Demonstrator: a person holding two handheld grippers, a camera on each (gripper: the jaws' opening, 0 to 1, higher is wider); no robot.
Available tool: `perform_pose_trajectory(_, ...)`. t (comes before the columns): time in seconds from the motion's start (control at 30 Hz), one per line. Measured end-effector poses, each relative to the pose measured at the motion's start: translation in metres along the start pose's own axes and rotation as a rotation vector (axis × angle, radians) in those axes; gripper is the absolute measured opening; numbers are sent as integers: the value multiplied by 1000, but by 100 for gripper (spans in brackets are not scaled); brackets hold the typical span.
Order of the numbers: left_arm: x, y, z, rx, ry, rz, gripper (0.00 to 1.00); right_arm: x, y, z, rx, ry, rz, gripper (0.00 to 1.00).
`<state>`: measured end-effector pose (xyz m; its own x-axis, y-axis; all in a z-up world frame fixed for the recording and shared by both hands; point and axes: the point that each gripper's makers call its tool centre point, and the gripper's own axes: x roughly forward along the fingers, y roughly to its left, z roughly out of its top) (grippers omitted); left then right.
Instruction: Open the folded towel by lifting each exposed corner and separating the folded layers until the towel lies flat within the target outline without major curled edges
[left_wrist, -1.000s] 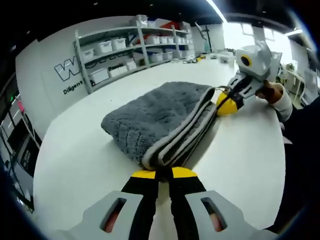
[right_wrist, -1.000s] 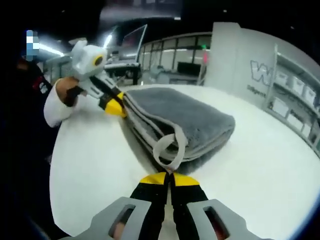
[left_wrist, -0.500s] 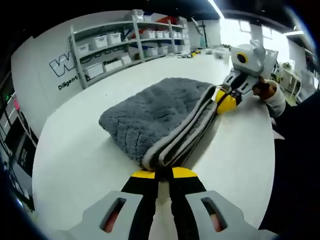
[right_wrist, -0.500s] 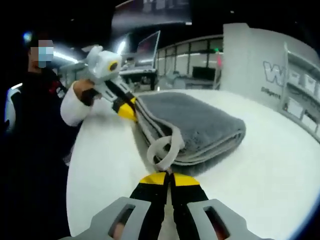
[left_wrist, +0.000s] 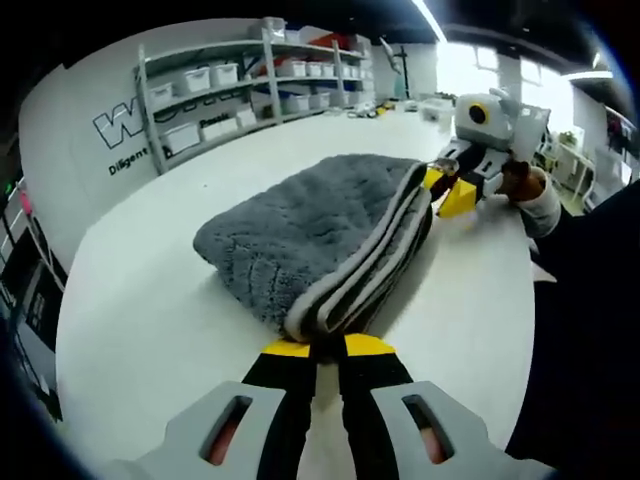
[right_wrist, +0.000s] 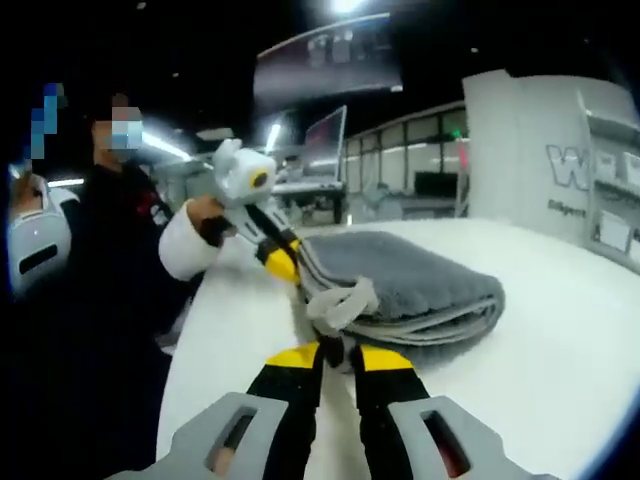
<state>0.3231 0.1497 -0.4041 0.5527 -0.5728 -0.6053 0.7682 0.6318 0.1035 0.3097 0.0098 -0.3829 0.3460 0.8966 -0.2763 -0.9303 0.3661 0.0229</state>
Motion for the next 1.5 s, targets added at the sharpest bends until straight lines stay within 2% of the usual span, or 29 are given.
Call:
perform_pose_trajectory(0.13, -1, -5, 2, -6, -15, -24, 8, -9, -3, 7, -1, -61, 6, 10)
perform_pose_trajectory(0.3, -2, -9, 3, 0, -22, -38, 10, -13, -2, 14, 0, -101, 13, 10)
perform_pose_trajectory(0.53, -9, -16, 10, -10, -76, -79, 10, -8, -1, 14, -148, -93, -28, 10)
perform_pose_trajectory(0.67, -13, -13, 19, -34, -135, -119, 11, -9, -4, 14, -168, -92, -43, 10)
perform_pose_trajectory(0.73, -12, -12, 19, -35, -145, -126, 11, -10, -7, 15, -192, -95, -63, 11)
perform_pose_trajectory(0.77, -11, -11, 19, -29, -145, -124, 11, -10, -10, 17, -212, -99, -84, 13)
perform_pose_trajectory(0.8, -10, -9, 18, 11, -145, -111, 11, -12, -13, 19, -232, -105, -108, 15)
perform_pose_trajectory(0.93, -10, -9, 20, 8, -155, -113, 11, -14, -18, 21, -257, -116, -138, 23)
perform_pose_trajectory(1.0, -10, -8, 23, 9, -171, -114, 11, -14, -21, 24, -311, -122, -166, 31)
perform_pose_trajectory(1.07, -11, -8, 26, 5, -184, -117, 11, -12, -18, 24, -341, -124, -167, 40)
perform_pose_trajectory(1.2, -10, -6, 32, 8, -218, -113, 7, -7, -17, 22, -372, -106, -171, 53)
perform_pose_trajectory(1.27, -10, -6, 35, -18, -231, -125, 5, -6, -19, 20, -389, -93, -185, 58)
perform_pose_trajectory(1.37, -9, -7, 41, -24, -256, -128, 1, -5, -18, 22, -423, -94, -196, 60)
perform_pose_trajectory(1.5, -9, -6, 49, -40, -293, -131, 1, -4, -16, 30, -464, -120, -211, 60)
